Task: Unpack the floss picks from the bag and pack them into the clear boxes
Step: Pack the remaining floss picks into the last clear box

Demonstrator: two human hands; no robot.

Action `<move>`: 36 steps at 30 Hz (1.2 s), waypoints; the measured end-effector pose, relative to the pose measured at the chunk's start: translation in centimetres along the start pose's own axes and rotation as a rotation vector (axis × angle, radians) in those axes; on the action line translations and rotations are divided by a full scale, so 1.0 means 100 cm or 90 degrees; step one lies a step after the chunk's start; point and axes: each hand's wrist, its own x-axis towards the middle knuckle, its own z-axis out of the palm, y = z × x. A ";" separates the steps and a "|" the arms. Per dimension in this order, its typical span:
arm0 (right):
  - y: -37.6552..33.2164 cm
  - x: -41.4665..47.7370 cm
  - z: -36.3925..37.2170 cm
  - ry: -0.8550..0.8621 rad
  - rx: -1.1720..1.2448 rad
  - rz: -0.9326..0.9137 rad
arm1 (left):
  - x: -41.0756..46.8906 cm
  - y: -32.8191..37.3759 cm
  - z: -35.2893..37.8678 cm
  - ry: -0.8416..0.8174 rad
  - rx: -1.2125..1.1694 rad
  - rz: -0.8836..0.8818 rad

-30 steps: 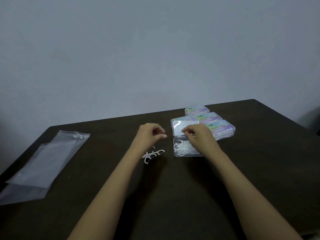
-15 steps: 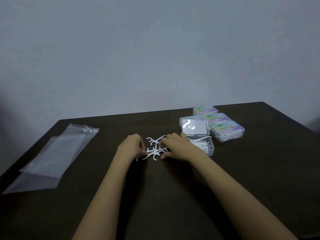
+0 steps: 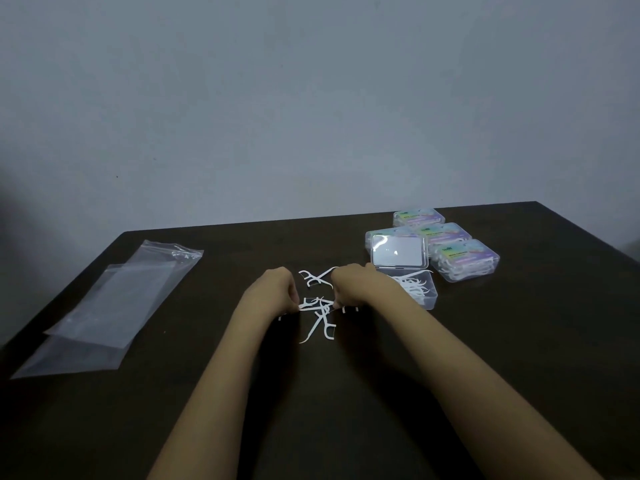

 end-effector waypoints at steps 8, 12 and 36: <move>0.003 -0.006 0.006 0.034 -0.005 -0.003 | 0.000 0.002 0.005 -0.011 0.004 -0.021; 0.007 -0.011 0.002 0.096 0.084 0.006 | 0.000 0.003 0.006 -0.014 0.030 -0.020; 0.119 -0.054 0.016 0.322 0.390 0.225 | 0.024 0.127 0.033 0.093 0.021 0.324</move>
